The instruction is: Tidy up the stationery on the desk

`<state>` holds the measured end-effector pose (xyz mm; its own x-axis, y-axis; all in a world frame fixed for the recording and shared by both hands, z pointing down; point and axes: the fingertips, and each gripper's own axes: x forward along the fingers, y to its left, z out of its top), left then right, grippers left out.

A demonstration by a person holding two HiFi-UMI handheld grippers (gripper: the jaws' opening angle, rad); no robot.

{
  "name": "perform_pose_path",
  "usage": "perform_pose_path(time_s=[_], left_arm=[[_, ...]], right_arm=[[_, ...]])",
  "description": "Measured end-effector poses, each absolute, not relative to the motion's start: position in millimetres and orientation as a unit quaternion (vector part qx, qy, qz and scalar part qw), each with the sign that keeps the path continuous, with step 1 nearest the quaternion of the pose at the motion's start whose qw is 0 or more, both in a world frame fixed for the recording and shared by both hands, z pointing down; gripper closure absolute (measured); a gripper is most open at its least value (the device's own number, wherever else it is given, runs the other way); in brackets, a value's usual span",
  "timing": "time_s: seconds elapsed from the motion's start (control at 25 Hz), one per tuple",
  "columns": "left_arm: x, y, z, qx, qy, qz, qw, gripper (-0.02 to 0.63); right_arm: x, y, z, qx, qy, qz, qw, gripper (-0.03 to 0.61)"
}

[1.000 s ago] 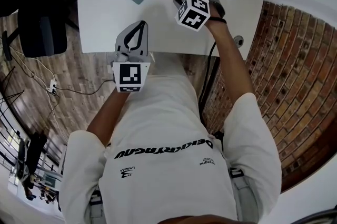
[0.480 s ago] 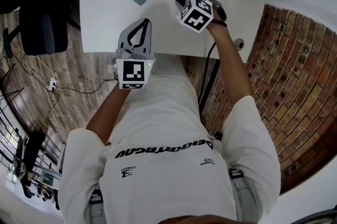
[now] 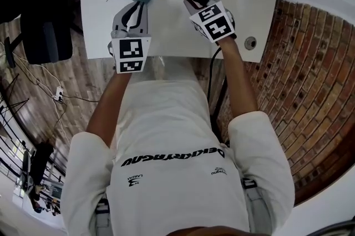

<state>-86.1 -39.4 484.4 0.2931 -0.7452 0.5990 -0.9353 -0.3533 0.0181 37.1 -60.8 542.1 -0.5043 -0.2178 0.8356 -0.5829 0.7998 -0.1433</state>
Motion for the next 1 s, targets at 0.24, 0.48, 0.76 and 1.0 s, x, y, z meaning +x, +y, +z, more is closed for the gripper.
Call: perform_pose_path(time_s=[0.24,0.48,0.76,1.0], left_arm=[[-101,-75,508,0.773,-0.528,0.284,0.208,0.477],[-117,-104,540,0.767,-0.509,0.326,0.215,0.369],[-134,-137,570,0.763,-0.483,0.344,0.258,0.347],[-134,-160,581,0.764,-0.454,0.338,0.312,0.347]], right_arm=[[52,-61,528,0.312,-0.831,0.259,0.381,0.529],[55,-56,514,0.352,-0.827,0.287,0.332,0.528],[55,-47,516,0.359,-0.825,0.295,0.322,0.528],[64,-43,518,0.367,-0.82,0.298,0.323,0.528]])
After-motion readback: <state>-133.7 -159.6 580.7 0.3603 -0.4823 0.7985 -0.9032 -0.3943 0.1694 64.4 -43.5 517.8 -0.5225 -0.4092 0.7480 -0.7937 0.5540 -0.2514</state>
